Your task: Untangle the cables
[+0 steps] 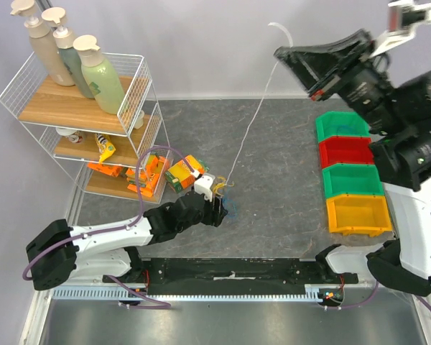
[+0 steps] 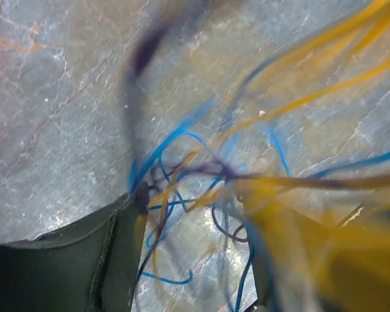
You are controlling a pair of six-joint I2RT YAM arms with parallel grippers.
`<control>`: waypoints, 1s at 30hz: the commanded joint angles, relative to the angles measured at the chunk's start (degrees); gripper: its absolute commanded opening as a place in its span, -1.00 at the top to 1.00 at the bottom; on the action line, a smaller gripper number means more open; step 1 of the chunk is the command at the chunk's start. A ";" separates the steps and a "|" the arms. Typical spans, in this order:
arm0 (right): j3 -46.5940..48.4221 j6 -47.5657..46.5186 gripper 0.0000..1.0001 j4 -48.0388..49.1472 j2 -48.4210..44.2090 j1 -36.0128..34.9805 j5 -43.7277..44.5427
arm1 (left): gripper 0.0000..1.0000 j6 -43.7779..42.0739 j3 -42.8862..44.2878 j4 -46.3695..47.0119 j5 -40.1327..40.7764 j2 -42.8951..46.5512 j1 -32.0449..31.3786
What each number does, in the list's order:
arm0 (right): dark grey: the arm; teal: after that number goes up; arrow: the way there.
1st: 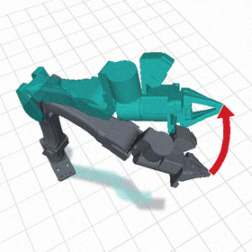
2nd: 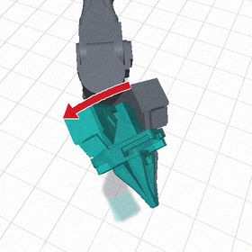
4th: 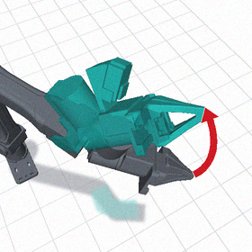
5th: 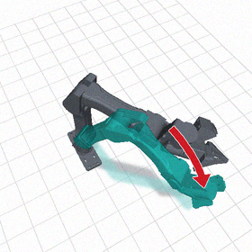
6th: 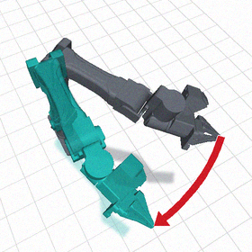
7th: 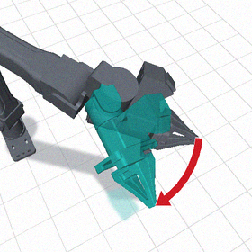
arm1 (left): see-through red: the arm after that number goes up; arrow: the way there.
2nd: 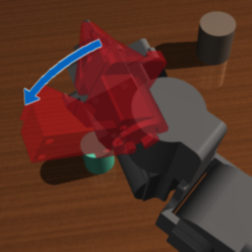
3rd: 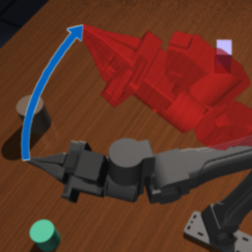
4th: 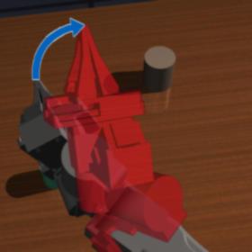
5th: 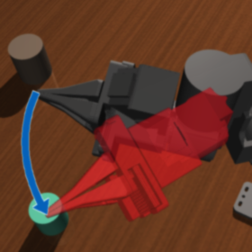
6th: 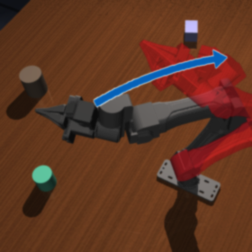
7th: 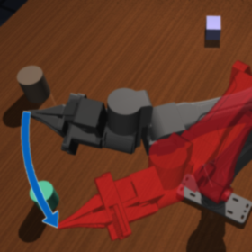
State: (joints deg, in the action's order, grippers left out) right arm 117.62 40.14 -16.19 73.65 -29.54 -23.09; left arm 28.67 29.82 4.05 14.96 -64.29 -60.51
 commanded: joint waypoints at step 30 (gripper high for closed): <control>-21.83 -6.31 1.00 -1.04 -10.28 -0.17 -2.13 | -0.47 -11.52 2.34 5.00 -19.71 15.08 -0.05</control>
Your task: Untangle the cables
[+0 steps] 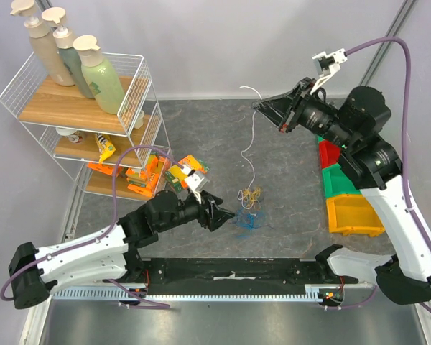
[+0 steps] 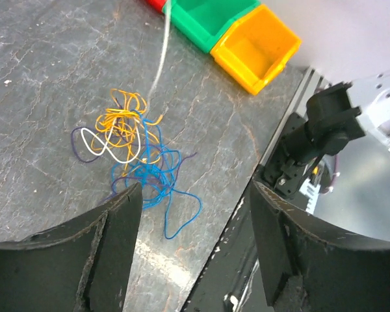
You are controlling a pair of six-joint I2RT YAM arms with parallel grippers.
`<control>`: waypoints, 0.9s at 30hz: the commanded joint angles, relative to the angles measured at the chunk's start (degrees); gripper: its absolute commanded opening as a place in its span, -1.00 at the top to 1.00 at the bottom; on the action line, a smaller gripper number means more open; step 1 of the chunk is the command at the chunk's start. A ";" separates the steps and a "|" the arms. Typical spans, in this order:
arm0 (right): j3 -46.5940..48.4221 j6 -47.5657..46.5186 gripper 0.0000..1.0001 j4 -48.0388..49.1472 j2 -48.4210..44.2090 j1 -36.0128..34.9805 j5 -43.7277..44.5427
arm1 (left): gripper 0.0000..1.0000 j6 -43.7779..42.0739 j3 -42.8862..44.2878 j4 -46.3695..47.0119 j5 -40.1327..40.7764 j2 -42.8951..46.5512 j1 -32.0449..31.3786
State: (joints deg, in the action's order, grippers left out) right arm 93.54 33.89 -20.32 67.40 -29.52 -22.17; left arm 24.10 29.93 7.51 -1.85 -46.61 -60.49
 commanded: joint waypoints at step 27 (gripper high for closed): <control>3.93 1.97 1.00 3.79 -4.11 -0.10 -4.02 | -0.11 -4.23 9.61 15.87 -7.29 -33.71 0.02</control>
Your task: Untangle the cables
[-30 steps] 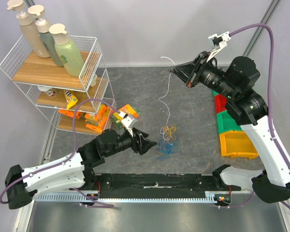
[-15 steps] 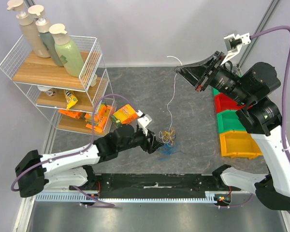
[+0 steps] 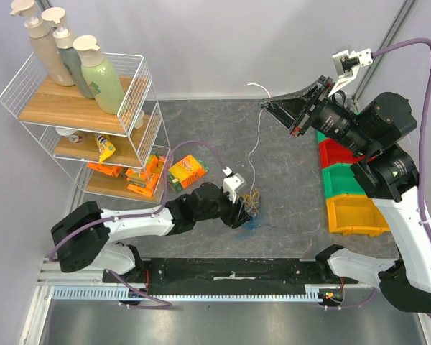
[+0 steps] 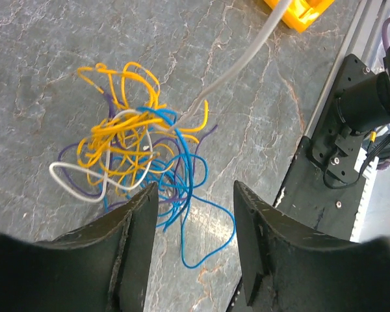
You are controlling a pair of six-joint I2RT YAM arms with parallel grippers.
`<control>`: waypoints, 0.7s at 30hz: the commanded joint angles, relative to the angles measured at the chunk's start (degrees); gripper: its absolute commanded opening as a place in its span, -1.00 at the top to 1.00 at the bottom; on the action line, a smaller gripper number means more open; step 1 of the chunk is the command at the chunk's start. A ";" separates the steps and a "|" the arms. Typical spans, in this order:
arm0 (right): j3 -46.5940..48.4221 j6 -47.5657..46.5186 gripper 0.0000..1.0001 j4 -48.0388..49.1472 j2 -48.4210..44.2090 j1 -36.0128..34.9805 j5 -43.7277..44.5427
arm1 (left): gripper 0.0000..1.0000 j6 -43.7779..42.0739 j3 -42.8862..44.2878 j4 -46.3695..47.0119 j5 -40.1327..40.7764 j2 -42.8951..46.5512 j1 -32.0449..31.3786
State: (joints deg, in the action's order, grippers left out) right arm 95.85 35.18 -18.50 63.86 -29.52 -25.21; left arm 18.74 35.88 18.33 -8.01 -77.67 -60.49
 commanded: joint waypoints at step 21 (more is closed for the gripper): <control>-34.89 -10.50 0.03 -4.81 -3.13 -0.19 11.36 | 0.97 0.68 17.62 -24.63 -3.69 25.46 -0.07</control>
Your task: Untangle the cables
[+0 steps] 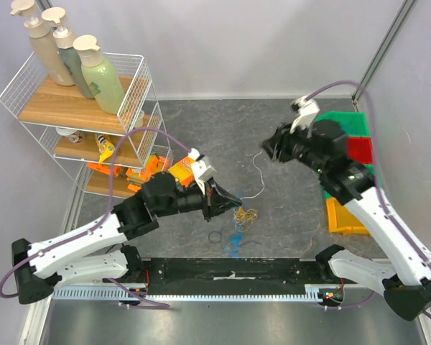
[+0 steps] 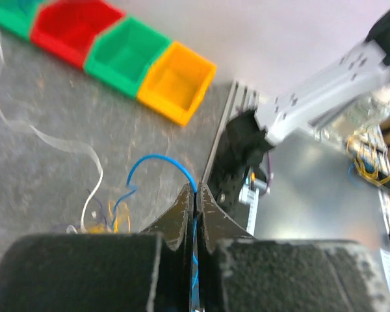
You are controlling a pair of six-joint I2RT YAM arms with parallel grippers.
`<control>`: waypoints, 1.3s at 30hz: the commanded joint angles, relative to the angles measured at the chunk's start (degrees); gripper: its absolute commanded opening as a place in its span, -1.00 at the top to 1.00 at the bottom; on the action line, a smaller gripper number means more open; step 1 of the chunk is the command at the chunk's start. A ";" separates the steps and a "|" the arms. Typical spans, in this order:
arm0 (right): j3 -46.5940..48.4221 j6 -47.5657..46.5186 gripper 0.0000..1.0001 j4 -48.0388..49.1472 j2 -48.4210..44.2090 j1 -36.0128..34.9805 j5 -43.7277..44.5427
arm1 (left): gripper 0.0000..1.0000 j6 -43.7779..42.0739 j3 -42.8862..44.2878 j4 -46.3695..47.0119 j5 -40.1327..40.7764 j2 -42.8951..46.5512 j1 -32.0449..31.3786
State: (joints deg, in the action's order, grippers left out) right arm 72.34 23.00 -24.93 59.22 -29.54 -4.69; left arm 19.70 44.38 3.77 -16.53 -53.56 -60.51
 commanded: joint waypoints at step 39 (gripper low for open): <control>-40.08 18.56 -0.63 48.29 -20.02 -2.27 -36.62 | 0.96 5.87 33.05 -19.77 20.75 -3.48 0.04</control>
State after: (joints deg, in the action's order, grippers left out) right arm 33.87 35.31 10.33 40.12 -30.72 -40.14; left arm 23.38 77.67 -18.35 2.96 -58.37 -60.47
